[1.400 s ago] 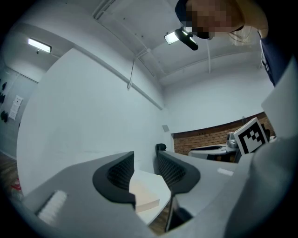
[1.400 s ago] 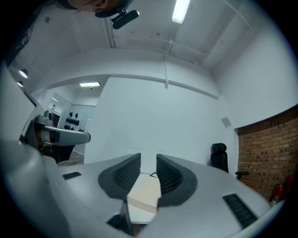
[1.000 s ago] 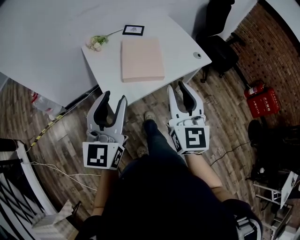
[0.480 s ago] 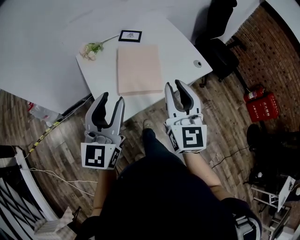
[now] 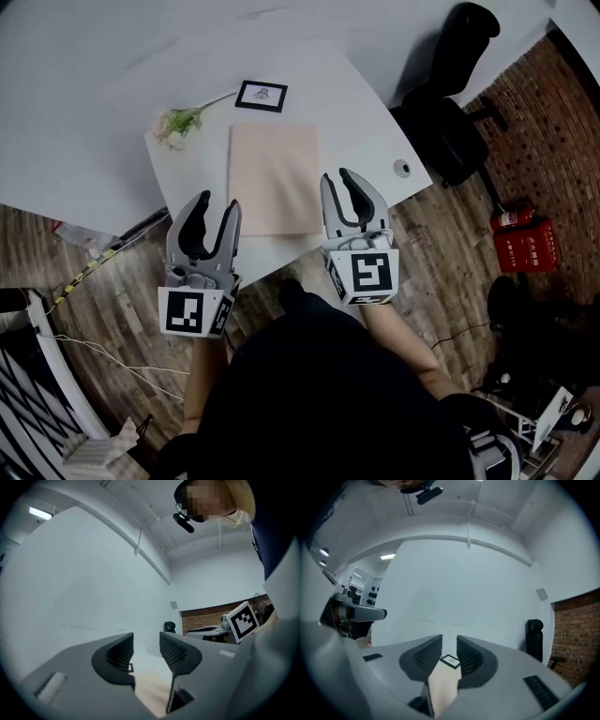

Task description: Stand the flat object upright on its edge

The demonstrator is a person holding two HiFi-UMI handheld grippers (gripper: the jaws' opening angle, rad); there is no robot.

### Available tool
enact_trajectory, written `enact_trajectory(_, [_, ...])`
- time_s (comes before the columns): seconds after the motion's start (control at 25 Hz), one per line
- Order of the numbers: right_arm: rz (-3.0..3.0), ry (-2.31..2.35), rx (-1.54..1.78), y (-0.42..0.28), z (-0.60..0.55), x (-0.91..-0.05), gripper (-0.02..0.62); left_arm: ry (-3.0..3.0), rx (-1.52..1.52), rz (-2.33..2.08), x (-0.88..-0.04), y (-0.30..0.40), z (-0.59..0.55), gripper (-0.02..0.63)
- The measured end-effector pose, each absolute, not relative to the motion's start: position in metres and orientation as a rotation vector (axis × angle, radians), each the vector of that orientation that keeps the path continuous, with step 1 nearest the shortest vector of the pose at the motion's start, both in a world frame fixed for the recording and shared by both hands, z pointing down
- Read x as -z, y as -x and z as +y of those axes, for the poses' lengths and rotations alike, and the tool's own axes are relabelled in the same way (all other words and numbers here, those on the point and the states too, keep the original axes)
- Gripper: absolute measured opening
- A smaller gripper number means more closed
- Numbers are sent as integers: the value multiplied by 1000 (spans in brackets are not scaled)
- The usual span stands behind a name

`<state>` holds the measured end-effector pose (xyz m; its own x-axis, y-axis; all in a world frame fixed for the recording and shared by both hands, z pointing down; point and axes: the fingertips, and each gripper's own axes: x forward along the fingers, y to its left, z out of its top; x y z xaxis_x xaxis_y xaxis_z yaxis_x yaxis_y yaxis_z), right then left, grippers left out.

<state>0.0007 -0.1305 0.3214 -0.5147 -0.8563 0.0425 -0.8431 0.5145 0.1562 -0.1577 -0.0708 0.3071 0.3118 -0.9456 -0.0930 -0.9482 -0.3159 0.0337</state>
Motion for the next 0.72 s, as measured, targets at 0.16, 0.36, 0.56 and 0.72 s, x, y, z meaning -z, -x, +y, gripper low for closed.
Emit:
enact_trajectory(0.16, [-2637,-1431,138,-2,-170,-339,97,2534,-127,1871,-324,160,-109,167])
enact_trajectory(0.36, [-2634,-1364,85,-4,-212,-366,97,2551,-92,1933,-348,162,-147,167])
enact_trajectory(0.56, [-2624,-1298,8,-2,-238,-398,98,2580,-38,1994,-377,166,-173,167])
enact_trajectory(0.72, [-2597,-1253,-78,-3,-246,-424,114,2641,5,2006,-402,170,-184,169])
